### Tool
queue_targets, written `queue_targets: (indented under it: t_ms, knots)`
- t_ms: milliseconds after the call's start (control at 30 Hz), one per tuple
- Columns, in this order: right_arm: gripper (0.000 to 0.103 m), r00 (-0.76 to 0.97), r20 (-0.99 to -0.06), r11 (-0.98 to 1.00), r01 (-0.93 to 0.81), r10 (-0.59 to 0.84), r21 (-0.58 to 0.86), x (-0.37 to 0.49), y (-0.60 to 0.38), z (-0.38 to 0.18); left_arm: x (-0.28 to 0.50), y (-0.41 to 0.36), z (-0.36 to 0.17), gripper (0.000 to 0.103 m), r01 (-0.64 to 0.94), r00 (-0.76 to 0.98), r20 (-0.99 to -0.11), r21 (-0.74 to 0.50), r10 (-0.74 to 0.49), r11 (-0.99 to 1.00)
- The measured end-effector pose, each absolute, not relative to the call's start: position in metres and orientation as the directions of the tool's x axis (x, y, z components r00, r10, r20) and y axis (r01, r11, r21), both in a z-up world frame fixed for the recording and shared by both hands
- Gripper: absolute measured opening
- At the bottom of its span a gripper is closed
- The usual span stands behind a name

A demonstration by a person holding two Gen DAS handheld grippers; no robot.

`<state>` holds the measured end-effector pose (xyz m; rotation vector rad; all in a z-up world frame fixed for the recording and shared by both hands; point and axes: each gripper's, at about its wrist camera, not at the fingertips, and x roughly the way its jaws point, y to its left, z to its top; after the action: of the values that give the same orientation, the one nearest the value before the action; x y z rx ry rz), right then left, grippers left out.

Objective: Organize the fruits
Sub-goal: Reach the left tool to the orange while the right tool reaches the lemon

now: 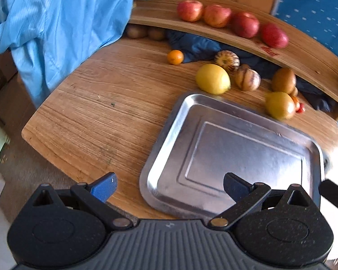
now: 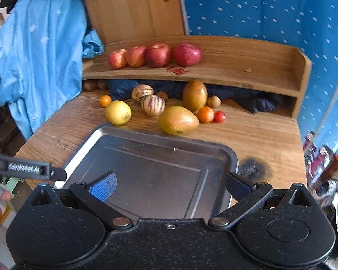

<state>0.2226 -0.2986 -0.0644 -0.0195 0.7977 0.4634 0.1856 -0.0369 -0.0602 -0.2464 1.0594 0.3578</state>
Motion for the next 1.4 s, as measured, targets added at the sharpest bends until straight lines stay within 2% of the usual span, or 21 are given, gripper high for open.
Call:
queue_targets:
  t_ms: [200,467,633,800,967,1267,1400]
  knots:
    - [0.102,0.575,-0.688,0.864,-0.479,0.444,0.157,0.229,-0.289,-0.068,0.204,-0.020,-0.061,0.102,-0.441,0.414,-0.894,-0.032,0.172,0.897]
    - [0.102,0.534,-0.710,0.854,-0.487,0.459,0.185,0.237,-0.252,-0.088,0.244,0.020,-0.064,0.102,-0.408,0.401,-0.902,-0.018,0.161,0.913]
    - [0.102,0.559,-0.718,0.881,-0.445,0.414,0.161,0.256,-0.213,-0.088,0.295,0.052,-0.070,0.102,-0.306,0.393,-0.914,-0.029,0.098,0.951]
    - [0.102,0.527,-0.770,0.912,-0.372,0.360,0.172,0.284,-0.168,-0.095,0.340,0.077,-0.083,0.102,-0.196,0.407,-0.913,-0.080,0.007,0.977]
    - [0.102,0.610,-0.745,0.947,-0.309,0.271,0.091,0.307,-0.123,-0.095,0.379,0.098,-0.102,0.102,-0.072,0.386,-0.915,-0.156,-0.117,0.985]
    - [0.102,0.599,-0.771,0.941,-0.339,0.216,0.000,0.337,-0.063,-0.118,0.425,0.102,-0.119,0.102,0.075,0.428,-0.893,-0.118,-0.139,0.990]
    - [0.100,0.582,-0.786,0.944,-0.331,0.207,0.003,0.348,-0.054,-0.129,0.434,0.097,-0.127,0.096,0.115,0.424,-0.890,-0.127,-0.164,0.985]
